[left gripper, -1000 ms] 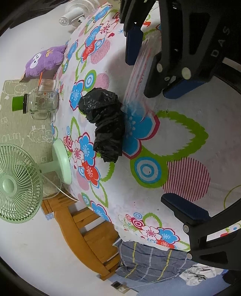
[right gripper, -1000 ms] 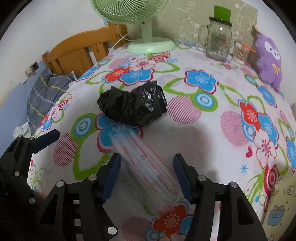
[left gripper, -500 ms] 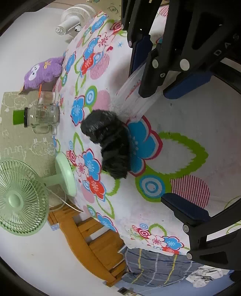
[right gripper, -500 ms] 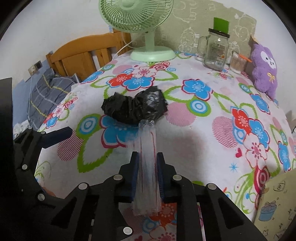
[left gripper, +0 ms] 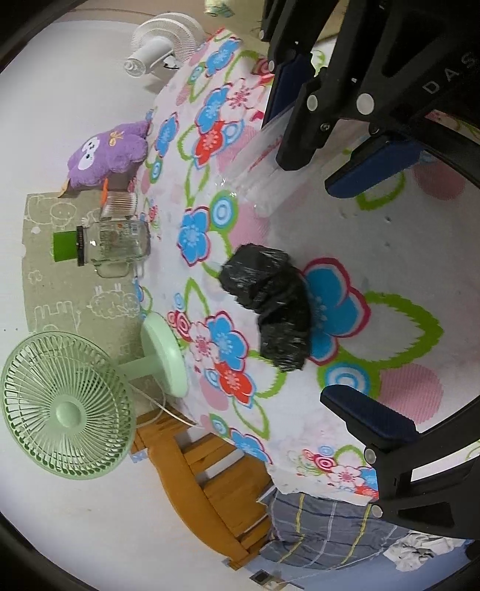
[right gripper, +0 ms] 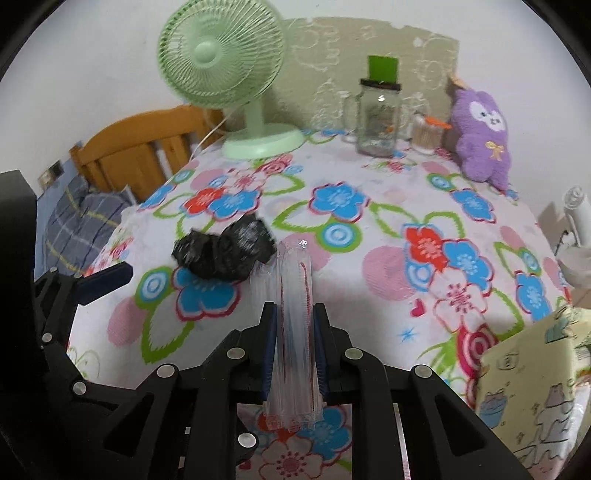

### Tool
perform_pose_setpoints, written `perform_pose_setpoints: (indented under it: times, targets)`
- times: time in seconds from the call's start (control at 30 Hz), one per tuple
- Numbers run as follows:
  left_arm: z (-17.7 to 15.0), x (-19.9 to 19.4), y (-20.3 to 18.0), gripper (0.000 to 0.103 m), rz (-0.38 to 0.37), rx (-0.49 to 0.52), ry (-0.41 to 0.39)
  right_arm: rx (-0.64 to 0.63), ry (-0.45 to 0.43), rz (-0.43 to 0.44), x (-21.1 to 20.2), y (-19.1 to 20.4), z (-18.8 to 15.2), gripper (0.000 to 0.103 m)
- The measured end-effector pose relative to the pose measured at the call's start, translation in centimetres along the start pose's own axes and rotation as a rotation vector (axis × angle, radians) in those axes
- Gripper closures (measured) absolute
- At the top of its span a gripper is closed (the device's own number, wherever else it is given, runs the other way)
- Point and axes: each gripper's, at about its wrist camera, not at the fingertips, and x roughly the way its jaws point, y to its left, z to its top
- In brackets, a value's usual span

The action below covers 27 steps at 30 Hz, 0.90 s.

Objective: Organize soft objects
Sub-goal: 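Grasp the black plastic bag with the left tool while the right holds the straw bag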

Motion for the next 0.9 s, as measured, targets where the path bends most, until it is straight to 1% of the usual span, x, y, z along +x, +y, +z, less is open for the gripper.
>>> perform_pose_setpoints:
  times: [0.1, 0.2, 0.27, 0.33, 0.5, 0.57, 0.63, 0.7, 0.73, 0.8, 0.87, 0.9]
  targets:
    - [0.8, 0.1, -0.1, 0.001, 0.014, 0.006, -0.024, 0.038, -0.026, -0.014, -0.2, -0.6, 0.6, 0.082]
    - [1.3, 0.3, -0.3, 0.001, 0.029, 0.03, -0.042, 0.07, -0.032, -0.015, 0.2, -0.9, 1.0, 0.082]
    - [1.7, 0.7, -0.4, 0.002, 0.037, 0.046, -0.038, 0.091, -0.035, -0.016, 0.5, -1.1, 1.1, 0.082]
    - [2.1, 1.1, -0.5, 0.006, 0.021, 0.054, -0.037, 0.116, -0.039, -0.018, 0.9, -1.3, 1.4, 0.082]
    - [2.7, 2.1, -0.6, 0.007, -0.005, 0.069, -0.042, 0.146, -0.048, -0.038, 1.6, -1.7, 1.8, 0.082]
    - [2.9, 2.6, -0.7, 0.01, -0.026, 0.076, -0.039, 0.156, -0.046, -0.045, 2.0, -1.9, 1.9, 0.082]
    - [3.0, 3.2, -0.6, 0.024, -0.062, 0.072, -0.026, 0.167, -0.043, -0.051, 2.5, -2.1, 2.0, 0.082]
    - [3.1, 4.0, -0.6, 0.029, -0.097, 0.064, -0.005, 0.171, -0.037, -0.056, 3.0, -2.1, 2.1, 0.082]
    - [3.1, 4.4, -0.6, 0.031, -0.098, 0.06, -0.002, 0.174, -0.032, -0.056, 3.3, -2.2, 2.1, 0.082]
    - [3.1, 4.8, -0.7, 0.035, -0.076, 0.062, -0.007, 0.175, -0.026, -0.057, 3.7, -2.2, 2.0, 0.082]
    - [3.0, 5.4, -0.7, 0.041, -0.078, 0.062, 0.004, 0.178, -0.015, -0.053, 4.1, -2.3, 1.9, 0.082]
    - [2.9, 5.7, -0.6, 0.047, -0.077, 0.059, 0.013, 0.178, -0.009, -0.054, 4.3, -2.2, 1.9, 0.082]
